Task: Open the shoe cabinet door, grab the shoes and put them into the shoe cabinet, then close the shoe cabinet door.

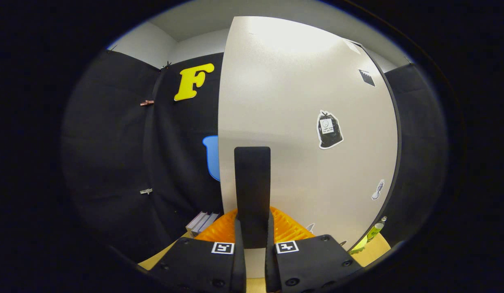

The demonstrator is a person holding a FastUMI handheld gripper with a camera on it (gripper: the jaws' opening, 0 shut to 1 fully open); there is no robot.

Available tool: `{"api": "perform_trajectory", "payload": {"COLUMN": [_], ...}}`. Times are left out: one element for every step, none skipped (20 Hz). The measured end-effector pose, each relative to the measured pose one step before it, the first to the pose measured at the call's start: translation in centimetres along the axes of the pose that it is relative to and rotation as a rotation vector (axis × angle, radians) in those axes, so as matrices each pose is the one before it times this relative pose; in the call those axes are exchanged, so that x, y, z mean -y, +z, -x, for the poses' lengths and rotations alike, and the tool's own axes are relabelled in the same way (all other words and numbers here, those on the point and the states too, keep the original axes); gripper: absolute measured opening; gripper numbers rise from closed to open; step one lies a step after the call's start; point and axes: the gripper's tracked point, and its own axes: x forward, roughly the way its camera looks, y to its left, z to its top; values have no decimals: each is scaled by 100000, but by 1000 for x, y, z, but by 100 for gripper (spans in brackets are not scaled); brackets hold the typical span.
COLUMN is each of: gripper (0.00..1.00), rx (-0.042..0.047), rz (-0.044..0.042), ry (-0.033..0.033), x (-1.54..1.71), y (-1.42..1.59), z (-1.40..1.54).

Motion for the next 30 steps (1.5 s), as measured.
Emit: {"api": "perform_trajectory", "payload": {"gripper": [22,22,22,22,22,22,22,22,22,22,22,22,22,22,22,22,22,22,22,22,22,22,21,21,21,21,21,21,21,21], "rx": [-104,-46,-49,-168,61,-101,-134,-44,-72,115,239,265,280,92,126,-54,-78,-36,-190,-22,-317,-113,-21,180,60,126,-434,-456,-375,-340], "rz": [-534,-436,-443,-89,-26,179,-90,-582,-350,-197,-8,26,-245,-288,-212,266,273,93,-292,-255,-428,-709,-591,-719,-624,-260,-135,329,866,840], "ry": [686,847,820,741,577,551,685,590,479,223,124,132,104,98,-76,-174,-399,-636,-803,-806,-855,-924,-928,-998,-1148,-1186,-1215,-1089,-1145,-1375], "x": [32,100,50,101,193,240,367,311,341,373,408,443,409,470,453,525,533,585,610,610,589,628,564,547,691,670,602,624,669,642], "y": [-72,79,68,53,77,-40,-6,86,94,88,-30,5,14,0,54,71,-1,85,-9,82,-10,62,-30,83,51,74,21,-37,74,52], "z": [477,529,809,723,887,831,903,774,779,664,625,642,866,713,753,661,648,541,577,511,524,449,377,377,357,383,333,284,196,219]}}
